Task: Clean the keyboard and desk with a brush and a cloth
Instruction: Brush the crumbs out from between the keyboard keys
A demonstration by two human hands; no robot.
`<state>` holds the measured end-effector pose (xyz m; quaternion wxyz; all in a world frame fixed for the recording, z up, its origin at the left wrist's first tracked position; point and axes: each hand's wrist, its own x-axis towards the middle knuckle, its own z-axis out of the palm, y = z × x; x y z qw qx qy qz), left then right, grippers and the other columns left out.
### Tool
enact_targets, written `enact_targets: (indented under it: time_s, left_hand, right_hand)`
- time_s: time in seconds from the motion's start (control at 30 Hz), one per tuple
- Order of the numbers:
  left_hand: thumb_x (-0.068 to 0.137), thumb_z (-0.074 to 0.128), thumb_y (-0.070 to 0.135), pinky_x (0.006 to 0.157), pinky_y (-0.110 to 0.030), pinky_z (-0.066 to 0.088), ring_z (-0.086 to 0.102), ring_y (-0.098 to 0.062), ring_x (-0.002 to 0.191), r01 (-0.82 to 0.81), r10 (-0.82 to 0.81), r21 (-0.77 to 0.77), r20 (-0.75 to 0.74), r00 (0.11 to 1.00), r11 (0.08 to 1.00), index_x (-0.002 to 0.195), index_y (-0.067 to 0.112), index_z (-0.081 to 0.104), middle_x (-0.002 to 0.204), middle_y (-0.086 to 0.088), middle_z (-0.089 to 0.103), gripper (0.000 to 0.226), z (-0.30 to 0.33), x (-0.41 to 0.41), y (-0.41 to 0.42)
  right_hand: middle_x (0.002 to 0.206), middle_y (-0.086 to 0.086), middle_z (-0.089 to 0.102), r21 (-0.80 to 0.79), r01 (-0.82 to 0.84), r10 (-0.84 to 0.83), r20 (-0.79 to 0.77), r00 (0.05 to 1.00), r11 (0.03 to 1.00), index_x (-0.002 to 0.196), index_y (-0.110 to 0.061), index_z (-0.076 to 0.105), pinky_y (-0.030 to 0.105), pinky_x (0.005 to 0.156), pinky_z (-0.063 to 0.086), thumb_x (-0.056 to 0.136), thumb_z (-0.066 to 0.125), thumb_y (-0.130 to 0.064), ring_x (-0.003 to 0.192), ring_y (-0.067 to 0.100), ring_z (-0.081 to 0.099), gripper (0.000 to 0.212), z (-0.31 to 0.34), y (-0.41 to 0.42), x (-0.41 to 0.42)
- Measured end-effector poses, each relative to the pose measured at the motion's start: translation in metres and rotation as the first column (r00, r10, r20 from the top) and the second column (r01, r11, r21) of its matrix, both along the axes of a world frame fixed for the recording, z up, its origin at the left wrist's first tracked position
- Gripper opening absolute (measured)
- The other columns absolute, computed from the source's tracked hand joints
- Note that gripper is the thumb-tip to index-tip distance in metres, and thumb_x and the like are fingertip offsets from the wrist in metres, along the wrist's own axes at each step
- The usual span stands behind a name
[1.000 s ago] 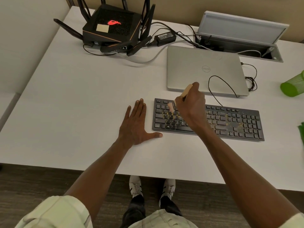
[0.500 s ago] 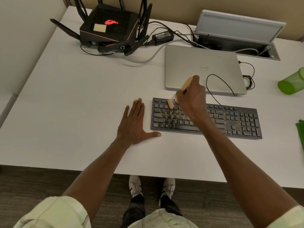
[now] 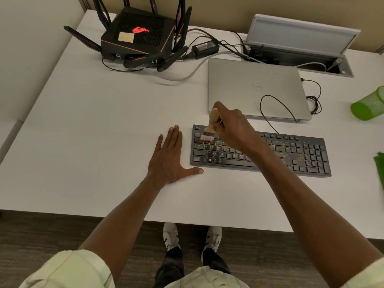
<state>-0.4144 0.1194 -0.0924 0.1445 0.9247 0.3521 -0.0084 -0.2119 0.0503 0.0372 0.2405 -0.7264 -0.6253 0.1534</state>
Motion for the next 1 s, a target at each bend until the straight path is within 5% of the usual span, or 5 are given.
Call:
enact_targets:
  time_s: [0.07, 0.2, 0.5, 0.7, 1.0]
  left_hand:
    - [0.060, 0.024, 0.108, 0.128, -0.047, -0.005, -0.014, -0.020, 0.157, -0.002, 0.002, 0.000, -0.007, 1.000, 1.000, 0.162, 0.003, 0.002, 0.170, -0.009, -0.014, 0.148, 0.001, 0.000, 0.000]
    - [0.060, 0.022, 0.108, 0.128, -0.047, -0.006, -0.016, -0.019, 0.157, -0.002, 0.002, -0.002, -0.016, 1.000, 1.000, 0.162, 0.003, 0.000, 0.170, -0.009, -0.015, 0.148, 0.001, 0.000, 0.001]
    - [0.062, 0.029, 0.107, 0.127, -0.045, -0.007, -0.015, -0.019, 0.157, -0.003, 0.003, 0.001, -0.016, 1.000, 1.000, 0.162, 0.004, -0.002, 0.170, -0.008, -0.016, 0.147, 0.001, 0.001, 0.001]
    - [0.062, 0.028, 0.107, 0.128, -0.046, -0.005, -0.016, -0.019, 0.157, -0.003, 0.003, 0.002, -0.014, 1.000, 1.000, 0.162, 0.004, -0.002, 0.170, -0.008, -0.016, 0.147, 0.000, 0.001, 0.001]
    - [0.062, 0.028, 0.107, 0.128, -0.045, -0.007, -0.018, -0.018, 0.156, -0.002, 0.002, -0.003, -0.025, 1.000, 1.000, 0.162, 0.005, -0.004, 0.169, -0.008, -0.018, 0.146, 0.002, 0.000, 0.001]
  right_hand:
    - [0.081, 0.010, 0.065, -0.049, -0.001, 0.005, 0.077, 0.997, 0.999, 0.103, -0.008, 0.049, 0.015, 0.045, 0.038, 0.095, 0.050, -0.003, 0.059, -0.004, 0.058, 0.010, -0.001, -0.004, 0.007]
    - [0.085, 0.014, 0.066, -0.056, 0.039, -0.027, 0.205, 0.978, 0.998, 0.109, -0.010, 0.047, 0.032, 0.050, 0.048, 0.093, 0.053, -0.004, 0.066, 0.028, 0.059, 0.019, 0.001, -0.008, 0.019]
    - [0.082, 0.008, 0.061, -0.063, 0.043, -0.032, 0.167, 0.985, 0.997, 0.110, -0.007, 0.048, 0.028, 0.049, 0.048, 0.094, 0.053, -0.003, 0.060, 0.013, 0.054, 0.017, -0.001, -0.010, 0.022]
    - [0.079, 0.007, 0.064, 0.005, 0.020, -0.020, 0.117, 0.993, 1.000, 0.102, -0.006, 0.050, 0.013, 0.044, 0.034, 0.090, 0.054, 0.002, 0.057, 0.005, 0.052, 0.015, 0.004, -0.006, 0.024]
    - [0.084, 0.015, 0.065, -0.021, 0.018, -0.012, 0.249, 0.968, 1.000, 0.109, -0.011, 0.047, 0.033, 0.052, 0.050, 0.093, 0.055, -0.006, 0.067, 0.029, 0.061, 0.018, -0.001, -0.016, 0.035]
